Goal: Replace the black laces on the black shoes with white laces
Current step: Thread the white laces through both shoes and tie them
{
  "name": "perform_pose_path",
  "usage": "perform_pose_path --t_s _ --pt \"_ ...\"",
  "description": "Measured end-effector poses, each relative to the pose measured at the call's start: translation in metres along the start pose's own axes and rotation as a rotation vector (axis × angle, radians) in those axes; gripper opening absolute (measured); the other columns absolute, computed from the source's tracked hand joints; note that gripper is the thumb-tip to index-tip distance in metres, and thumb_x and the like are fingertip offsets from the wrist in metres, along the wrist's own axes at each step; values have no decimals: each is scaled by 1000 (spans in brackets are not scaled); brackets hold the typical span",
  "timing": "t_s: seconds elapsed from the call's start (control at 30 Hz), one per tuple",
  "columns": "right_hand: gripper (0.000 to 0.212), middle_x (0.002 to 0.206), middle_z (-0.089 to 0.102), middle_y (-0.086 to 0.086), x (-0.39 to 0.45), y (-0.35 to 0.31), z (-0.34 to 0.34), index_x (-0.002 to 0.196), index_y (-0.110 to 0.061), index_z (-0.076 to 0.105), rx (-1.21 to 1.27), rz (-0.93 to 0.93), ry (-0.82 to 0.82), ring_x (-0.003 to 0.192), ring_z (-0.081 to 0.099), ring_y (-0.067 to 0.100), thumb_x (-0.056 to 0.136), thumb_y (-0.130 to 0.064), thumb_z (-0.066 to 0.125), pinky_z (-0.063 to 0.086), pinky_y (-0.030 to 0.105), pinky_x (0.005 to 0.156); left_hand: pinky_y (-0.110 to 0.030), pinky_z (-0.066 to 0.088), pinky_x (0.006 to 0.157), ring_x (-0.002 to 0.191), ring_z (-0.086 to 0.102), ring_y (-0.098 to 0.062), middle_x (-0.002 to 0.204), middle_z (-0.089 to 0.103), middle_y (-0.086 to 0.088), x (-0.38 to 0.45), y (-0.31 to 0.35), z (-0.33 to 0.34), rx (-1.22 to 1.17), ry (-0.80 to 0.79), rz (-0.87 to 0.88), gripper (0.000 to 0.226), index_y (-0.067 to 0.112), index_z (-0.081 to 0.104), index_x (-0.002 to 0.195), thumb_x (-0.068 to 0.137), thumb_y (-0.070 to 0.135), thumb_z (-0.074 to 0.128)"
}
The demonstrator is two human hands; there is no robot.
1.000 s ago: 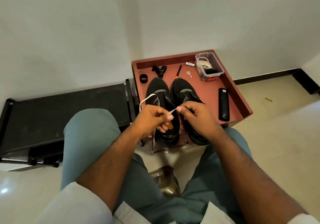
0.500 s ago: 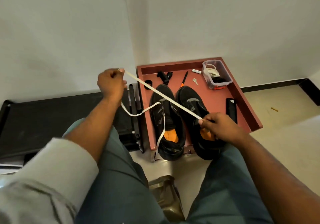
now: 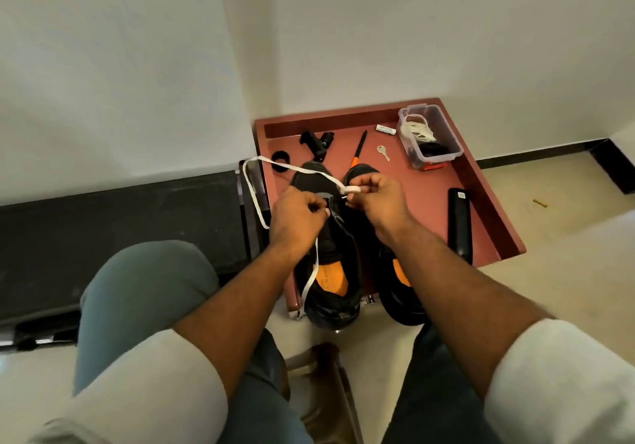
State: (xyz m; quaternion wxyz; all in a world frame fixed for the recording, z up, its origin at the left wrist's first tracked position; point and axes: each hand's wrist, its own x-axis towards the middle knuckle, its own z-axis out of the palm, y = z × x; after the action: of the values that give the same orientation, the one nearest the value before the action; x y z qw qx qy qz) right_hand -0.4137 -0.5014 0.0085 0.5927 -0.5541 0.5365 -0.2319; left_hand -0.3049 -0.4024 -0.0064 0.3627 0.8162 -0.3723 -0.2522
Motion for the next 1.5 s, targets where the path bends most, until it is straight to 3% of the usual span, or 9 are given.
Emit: perform_pose_path --t_s 0.37,0.6,0.8,0.93,1.0,1.13,1.27,1.37,1.5 --pt "39 74 65 13 23 18 14 74 -26 55 -185 -74 103 74 68 33 71 12 64 58 52 70 -33 56 65 61 61 -10 65 64 9 26 -15 22 13 47 -60 8 20 74 75 81 16 74" --pt "41 72 62 9 24 16 6 76 -29 47 -398 -232 -15 67 61 24 71 10 60 55 42 69 -37 54 76 78 61 -14 90 61 5 27 -17 27 47 103 -6 3 18 74 83 80 16 75" --pt "40 71 63 8 24 10 12 68 -24 47 -467 -299 6 58 49 9 71 12 63 39 12 50 -38 53 76 82 57 -16 89 53 6 25 -16 28 78 122 50 13 16 77 96 84 17 73" --pt "32 75 66 0 15 21 10 73 -25 48 -548 -312 -21 68 64 17 80 1 65 52 25 59 -31 51 73 77 52 -11 91 49 8 22 -14 28 180 135 103 13 17 75 98 86 20 70" --pt "28 78 67 -2 7 29 11 79 -25 48 -583 -332 -38 73 66 17 84 0 61 54 30 64 -36 52 75 74 53 -12 91 51 6 24 -12 29 252 111 131 8 16 73 91 88 20 66" --pt "16 89 65 -7 -9 23 7 96 -16 51 -411 -256 -95 80 60 2 92 -1 54 41 5 61 -43 53 75 74 56 -16 93 52 2 30 -11 28 322 35 120 12 16 67 82 91 21 60" --pt "24 102 63 -15 -61 27 -11 114 -21 56 -357 -247 -85 92 58 -10 92 -13 61 40 0 75 -43 53 77 81 59 -19 97 52 -2 38 -11 19 296 -103 106 11 14 67 79 87 20 62" --pt "44 113 68 -4 -89 46 -13 128 -21 57 -564 -269 -87 105 62 7 89 -3 62 44 10 88 -39 53 78 86 59 -22 99 53 -5 37 -5 8 294 -202 94 13 11 68 75 86 14 61" --pt "41 107 72 2 -81 48 -11 120 -16 65 -567 -269 1 101 65 18 86 4 56 44 15 83 -41 57 69 73 64 -28 82 64 -11 7 14 -9 351 -311 82 15 3 67 68 80 10 60"
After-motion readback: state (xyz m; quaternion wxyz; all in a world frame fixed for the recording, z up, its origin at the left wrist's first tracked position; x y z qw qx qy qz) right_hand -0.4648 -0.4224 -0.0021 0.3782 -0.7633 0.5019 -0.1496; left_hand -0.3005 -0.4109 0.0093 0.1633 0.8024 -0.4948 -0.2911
